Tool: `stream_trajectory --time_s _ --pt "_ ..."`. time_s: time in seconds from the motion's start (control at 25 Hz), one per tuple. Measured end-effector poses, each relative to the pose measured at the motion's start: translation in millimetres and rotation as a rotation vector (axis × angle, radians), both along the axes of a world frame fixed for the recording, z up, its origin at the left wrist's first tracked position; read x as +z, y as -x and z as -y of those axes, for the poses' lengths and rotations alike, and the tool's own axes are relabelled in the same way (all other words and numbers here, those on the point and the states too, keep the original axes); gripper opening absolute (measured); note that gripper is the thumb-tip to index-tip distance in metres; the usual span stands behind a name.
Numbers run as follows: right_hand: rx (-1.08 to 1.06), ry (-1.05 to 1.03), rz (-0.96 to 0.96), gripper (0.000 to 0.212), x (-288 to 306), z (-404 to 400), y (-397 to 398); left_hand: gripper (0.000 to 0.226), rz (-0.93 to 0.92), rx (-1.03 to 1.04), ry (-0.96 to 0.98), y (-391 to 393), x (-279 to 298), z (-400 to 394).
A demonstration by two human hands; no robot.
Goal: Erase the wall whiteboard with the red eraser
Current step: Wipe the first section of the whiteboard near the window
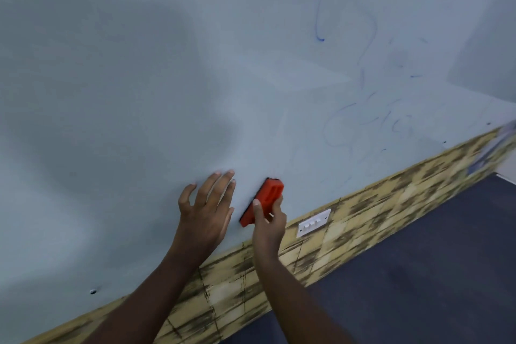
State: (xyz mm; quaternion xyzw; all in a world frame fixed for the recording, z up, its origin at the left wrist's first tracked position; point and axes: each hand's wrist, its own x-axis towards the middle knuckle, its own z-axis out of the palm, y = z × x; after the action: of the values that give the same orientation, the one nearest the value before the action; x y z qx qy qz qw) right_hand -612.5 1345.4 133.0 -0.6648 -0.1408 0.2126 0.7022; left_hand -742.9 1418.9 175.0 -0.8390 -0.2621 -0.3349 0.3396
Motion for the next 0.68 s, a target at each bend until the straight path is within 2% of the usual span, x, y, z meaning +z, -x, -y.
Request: stream_trajectory --time_s 0.16,0.32,0.4,0.52,0.56,0.68 --pt "0.016 0.003 0.158 0.062 1.2 1.1 7.6 0.059 -0.035 -0.001 -0.015 -2.9 -4.9 -2.2" --pt "-0.096 -0.045 -0.067 0.061 -12.8 0.8 -47.6 0.068 0.025 0.027 -0.031 -20.0 6.6 3.0" --pt "-0.109 -0.060 -0.175 0.052 -28.1 4.9 -81.4 0.069 0.094 0.008 -0.013 -36.4 16.5 6.5" --pt "-0.093 -0.115 -0.299 0.025 -55.0 17.4 -145.0 0.065 0.212 0.004 -0.057 -61.4 40.7 6.0" --pt "-0.091 -0.106 -0.327 0.025 -64.1 22.9 -169.6 0.065 0.246 0.010 -0.076 -70.4 47.1 4.7" --pt "-0.060 -0.065 -0.398 0.042 -86.3 36.5 -233.8 0.073 0.271 0.079 -0.130 -93.3 43.1 -5.4"
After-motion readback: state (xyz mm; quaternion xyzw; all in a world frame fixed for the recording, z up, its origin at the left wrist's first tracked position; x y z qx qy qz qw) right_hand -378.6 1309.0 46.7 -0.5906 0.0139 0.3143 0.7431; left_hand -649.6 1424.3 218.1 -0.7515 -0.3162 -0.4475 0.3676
